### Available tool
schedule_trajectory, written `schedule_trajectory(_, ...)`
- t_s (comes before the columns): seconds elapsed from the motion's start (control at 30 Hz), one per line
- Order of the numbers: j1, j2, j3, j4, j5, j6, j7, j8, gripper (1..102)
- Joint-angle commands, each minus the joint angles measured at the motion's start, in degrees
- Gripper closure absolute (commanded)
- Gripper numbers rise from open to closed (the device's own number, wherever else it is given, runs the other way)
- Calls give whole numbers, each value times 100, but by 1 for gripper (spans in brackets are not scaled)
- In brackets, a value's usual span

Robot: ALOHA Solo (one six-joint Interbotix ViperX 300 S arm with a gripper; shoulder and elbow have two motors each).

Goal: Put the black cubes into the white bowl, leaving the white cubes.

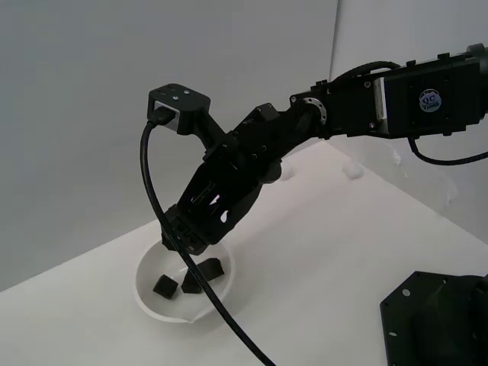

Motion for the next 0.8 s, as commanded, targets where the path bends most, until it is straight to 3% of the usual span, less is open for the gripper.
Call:
schedule_trajectory(0.0, -62, 132, 167, -97, -114, -114, -9, 0, 18)
schedule_trajectory(0.07, -62, 105, 149, -88, -114, -114, -9, 0, 5)
schedule_trajectory(0.33, -44, 264, 316, -97, -123, -88, 0, 53, 5)
schedule_trajectory(0.43, 62, 466, 510, -53, -88, -35, 26, 79, 10)
schedule_trajectory(0.47, 123, 545, 598, -26, -53, -18, 26, 79, 17)
schedule_trajectory(0.53, 255, 756, 809, 53, 18, 26, 35, 105, 40)
schedule_trajectory(0.67, 703, 1292, 1354, 290, 264, 211, 35, 185, 101)
schedule_trajectory(0.77, 1169, 1644, 1696, 510, 483, 290, 44, 264, 100)
